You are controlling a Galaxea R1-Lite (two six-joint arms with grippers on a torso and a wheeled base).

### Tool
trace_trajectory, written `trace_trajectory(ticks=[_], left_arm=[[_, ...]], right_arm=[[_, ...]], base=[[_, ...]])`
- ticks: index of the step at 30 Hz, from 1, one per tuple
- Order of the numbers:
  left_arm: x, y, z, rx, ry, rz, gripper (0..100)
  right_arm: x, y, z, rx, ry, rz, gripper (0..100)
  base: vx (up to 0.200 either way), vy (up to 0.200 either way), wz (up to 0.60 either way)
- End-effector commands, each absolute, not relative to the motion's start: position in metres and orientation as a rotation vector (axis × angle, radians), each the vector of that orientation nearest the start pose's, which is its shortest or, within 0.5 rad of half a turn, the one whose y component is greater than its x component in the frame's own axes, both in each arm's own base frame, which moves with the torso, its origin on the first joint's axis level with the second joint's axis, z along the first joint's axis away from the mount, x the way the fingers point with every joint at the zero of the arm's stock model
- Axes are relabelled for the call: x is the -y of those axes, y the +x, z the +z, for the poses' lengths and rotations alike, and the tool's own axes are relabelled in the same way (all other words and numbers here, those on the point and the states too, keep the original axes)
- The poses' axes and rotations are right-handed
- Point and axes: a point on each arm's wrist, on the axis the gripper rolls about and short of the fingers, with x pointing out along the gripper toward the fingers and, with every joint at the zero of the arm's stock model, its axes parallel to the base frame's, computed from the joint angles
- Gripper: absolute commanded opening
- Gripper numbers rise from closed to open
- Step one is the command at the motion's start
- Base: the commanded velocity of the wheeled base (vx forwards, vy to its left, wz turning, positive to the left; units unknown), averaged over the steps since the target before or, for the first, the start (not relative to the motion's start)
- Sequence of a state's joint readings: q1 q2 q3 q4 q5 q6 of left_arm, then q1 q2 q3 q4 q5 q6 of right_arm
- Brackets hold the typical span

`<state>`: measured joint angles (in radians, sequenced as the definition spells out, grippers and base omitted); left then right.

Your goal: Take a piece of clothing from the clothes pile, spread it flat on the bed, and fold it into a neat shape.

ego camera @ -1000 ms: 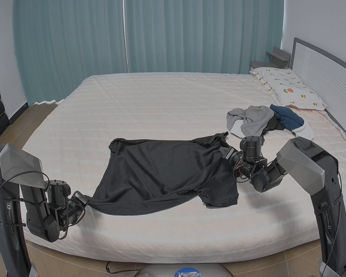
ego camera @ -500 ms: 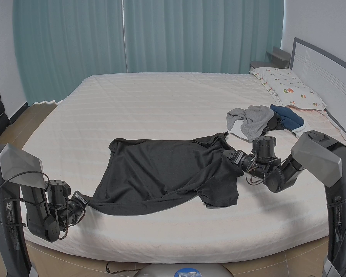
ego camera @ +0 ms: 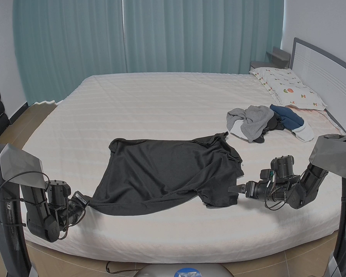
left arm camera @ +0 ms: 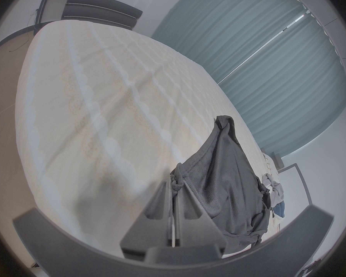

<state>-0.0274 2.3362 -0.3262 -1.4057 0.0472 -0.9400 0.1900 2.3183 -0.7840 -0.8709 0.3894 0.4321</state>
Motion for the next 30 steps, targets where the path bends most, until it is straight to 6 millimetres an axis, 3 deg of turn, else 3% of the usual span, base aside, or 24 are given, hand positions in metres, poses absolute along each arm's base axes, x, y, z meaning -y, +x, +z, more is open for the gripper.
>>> trace_trajectory(ticks=[1, 17, 18, 30], left_arm=[[0.007, 0.286, -0.032, -0.548, -0.887, 0.301, 0], [0.007, 0.286, -0.033, -0.55, -0.886, 0.301, 0], [0.007, 0.286, -0.033, -0.55, -0.886, 0.301, 0], [0.007, 0.285, -0.033, -0.554, -0.887, 0.3, 0]], right_arm=[[-0.077, 0.355, -0.022, -0.806, 0.471, 0.402, 100], [-0.095, 0.356, -0.04, -0.806, 0.463, 0.448, 100], [-0.094, 0.356, -0.04, -0.806, 0.459, 0.447, 0], [-0.079, 0.34, -0.029, -0.816, 0.463, 0.414, 0]], base=[[0.0, 0.0, 0.0], [0.0, 0.0, 0.0], [0.0, 0.0, 0.0], [0.0, 0.0, 0.0]])
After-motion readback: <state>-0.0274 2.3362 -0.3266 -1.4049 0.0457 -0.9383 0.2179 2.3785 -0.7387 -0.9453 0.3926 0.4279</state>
